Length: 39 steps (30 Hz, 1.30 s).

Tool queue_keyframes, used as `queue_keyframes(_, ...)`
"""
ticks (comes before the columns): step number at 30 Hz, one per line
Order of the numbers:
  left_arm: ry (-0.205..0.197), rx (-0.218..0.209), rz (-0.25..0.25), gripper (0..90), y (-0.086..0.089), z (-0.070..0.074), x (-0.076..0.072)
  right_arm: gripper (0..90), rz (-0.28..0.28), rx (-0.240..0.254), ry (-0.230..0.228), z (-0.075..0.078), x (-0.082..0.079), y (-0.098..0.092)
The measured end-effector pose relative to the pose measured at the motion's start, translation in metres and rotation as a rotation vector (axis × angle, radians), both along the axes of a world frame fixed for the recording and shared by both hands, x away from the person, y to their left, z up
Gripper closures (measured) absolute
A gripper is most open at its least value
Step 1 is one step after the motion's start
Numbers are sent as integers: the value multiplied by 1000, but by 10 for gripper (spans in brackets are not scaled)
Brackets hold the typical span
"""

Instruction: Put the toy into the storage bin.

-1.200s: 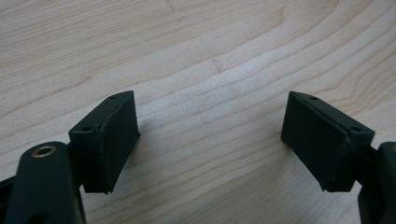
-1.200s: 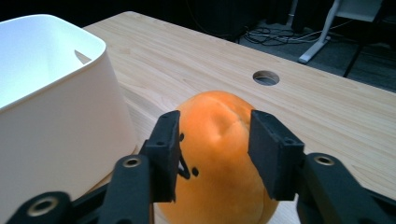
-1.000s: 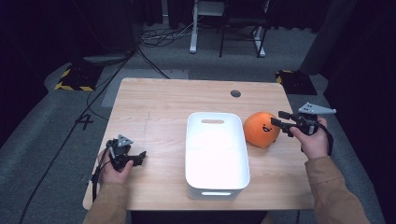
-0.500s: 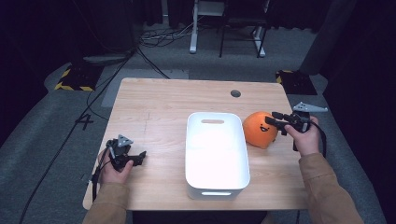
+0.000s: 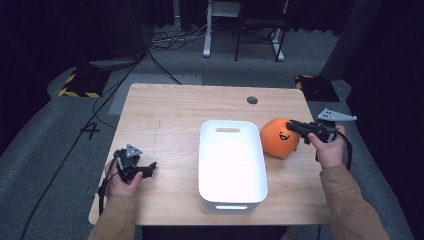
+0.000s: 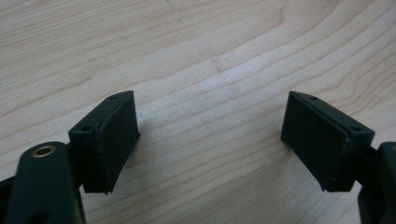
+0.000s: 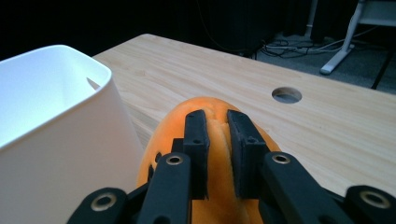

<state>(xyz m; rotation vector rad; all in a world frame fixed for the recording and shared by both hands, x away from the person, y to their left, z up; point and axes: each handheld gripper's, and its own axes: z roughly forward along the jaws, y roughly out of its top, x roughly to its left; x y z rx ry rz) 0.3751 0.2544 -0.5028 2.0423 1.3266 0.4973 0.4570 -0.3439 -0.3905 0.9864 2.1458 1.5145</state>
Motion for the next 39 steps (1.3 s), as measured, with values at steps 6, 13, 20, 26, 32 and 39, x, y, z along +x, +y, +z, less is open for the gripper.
queue_keyframes(6, 0, 0, 0, 192, 0, 0, 0, 791, 1, -12, -24, 15, -5, -5)
queue_keyframes(13, 1, 0, -1, 191, 0, 0, 0, 791, 10, -27, -47, 28, -10, -11)
queue_keyframes(20, 1, -1, -1, 191, 0, 0, 0, 793, 23, -48, -76, 43, -17, -9)
queue_keyframes(26, 1, 0, -1, 191, 0, 0, 0, 796, 32, -57, -87, 56, -22, -8)
queue_keyframes(32, 0, -1, -2, 191, 0, 0, 0, 797, 43, -59, -103, 71, -26, -6)
queue_keyframes(39, 0, 0, -1, 191, 0, 0, 0, 798, 54, -70, -119, 90, -32, -4)
